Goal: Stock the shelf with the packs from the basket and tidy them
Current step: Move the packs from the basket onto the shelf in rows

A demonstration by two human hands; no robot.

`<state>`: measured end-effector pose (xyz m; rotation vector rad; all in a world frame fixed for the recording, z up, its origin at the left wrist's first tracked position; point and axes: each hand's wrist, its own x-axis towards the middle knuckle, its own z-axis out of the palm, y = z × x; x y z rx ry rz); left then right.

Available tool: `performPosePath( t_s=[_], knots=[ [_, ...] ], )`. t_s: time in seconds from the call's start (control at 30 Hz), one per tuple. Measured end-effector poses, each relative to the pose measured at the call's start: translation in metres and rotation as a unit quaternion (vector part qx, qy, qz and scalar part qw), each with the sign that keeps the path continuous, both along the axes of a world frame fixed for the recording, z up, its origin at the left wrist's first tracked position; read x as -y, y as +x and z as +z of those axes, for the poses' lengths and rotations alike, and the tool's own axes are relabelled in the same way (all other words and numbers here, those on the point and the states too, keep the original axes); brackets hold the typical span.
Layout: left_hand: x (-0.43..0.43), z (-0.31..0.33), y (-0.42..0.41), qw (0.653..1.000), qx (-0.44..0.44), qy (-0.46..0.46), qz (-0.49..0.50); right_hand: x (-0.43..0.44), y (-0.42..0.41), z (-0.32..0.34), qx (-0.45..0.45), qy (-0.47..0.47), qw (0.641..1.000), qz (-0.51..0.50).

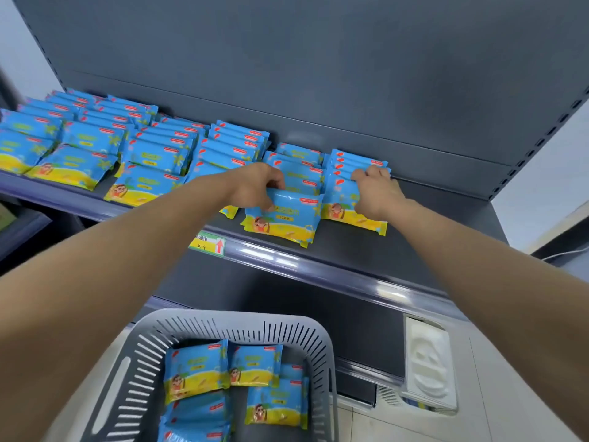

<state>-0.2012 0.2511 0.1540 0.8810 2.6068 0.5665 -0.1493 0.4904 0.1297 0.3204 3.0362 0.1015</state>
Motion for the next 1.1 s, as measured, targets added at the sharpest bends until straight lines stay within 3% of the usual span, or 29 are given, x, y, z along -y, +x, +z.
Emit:
performPosePath(
  t_s=[0.27,0.43,0.63,0.8,0.9,1.0,1.1],
  knots=[
    [-0.006,-0.020,-0.008,0.997,-0.053,-0.050,0.004,0.007,0.024,-0.001,-0.090,-0.031,0.995,0.014],
    [-0.016,-0.029,-0.012,0.982,-0.171,-0.081,0.026,0.021,0.049,0.004,-0.117,-0.045,0.991,0.036],
    [-0.008,-0.037,0.007,0.968,-0.228,-0.101,0.033,0.040,0.082,0.007,-0.139,-0.037,0.988,0.056],
    [0.028,-0.041,0.038,0.976,-0.218,0.021,0.011,0.076,0.109,-0.002,-0.195,-0.091,0.972,0.096],
    [0.059,-0.055,0.068,0.975,-0.207,0.083,-0.007,0.114,0.132,-0.029,-0.183,-0.144,0.964,0.132],
    [0.093,-0.086,0.101,0.989,-0.134,0.064,-0.022,0.150,0.155,-0.072,-0.101,-0.166,0.968,0.161],
    [0.123,-0.131,0.130,0.999,-0.027,-0.011,-0.019,0.174,0.169,-0.120,0.004,-0.162,0.973,0.162]
  ],
)
